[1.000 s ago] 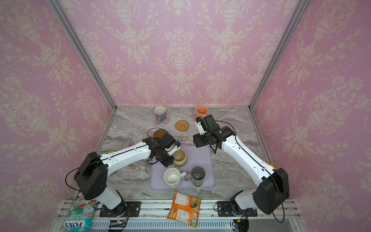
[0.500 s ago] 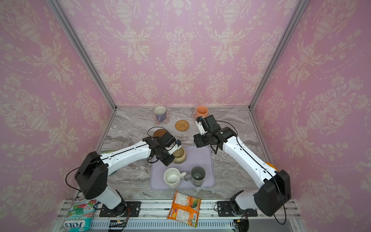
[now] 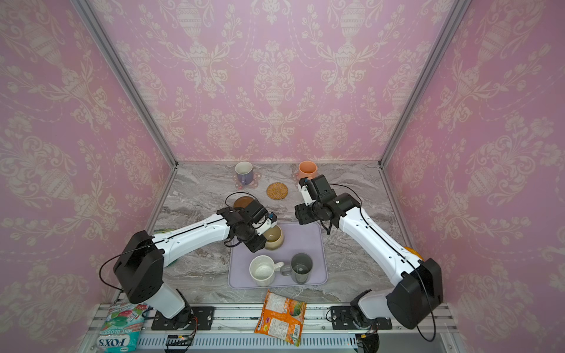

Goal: Place cups on coasters
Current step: Pick up the cup from the tray.

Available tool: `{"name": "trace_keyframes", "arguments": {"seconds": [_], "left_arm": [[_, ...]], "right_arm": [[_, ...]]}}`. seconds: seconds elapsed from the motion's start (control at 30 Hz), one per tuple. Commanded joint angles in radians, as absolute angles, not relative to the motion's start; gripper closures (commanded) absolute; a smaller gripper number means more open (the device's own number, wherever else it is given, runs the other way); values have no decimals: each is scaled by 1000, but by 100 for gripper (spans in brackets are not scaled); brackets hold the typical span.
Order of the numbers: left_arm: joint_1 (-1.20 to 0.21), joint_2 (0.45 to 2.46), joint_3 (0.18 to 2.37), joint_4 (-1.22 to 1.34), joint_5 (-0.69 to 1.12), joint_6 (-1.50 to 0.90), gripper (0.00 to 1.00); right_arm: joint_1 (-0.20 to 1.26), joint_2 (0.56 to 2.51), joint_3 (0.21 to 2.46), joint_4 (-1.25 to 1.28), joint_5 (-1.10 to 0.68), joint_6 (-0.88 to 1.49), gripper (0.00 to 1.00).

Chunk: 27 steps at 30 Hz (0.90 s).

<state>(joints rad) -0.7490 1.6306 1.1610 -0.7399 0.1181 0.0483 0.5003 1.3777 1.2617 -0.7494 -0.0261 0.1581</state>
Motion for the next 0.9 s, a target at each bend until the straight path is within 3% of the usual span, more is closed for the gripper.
{"name": "trace_keyframes", "arguments": {"seconds": [0.0,0.6,0.87], "left_arm": [[-744,1621,1190,-770,108,85,57],[-740,1733,1232,-752,74,101,59],[-729,1741,1232,-726,93,90,74]], "right_arm": [[508,1372,1251,-759,-7,175,33],[509,1354,1246,-764,1,183,33],[509,1359,1259,-767,6,183,33]]}}
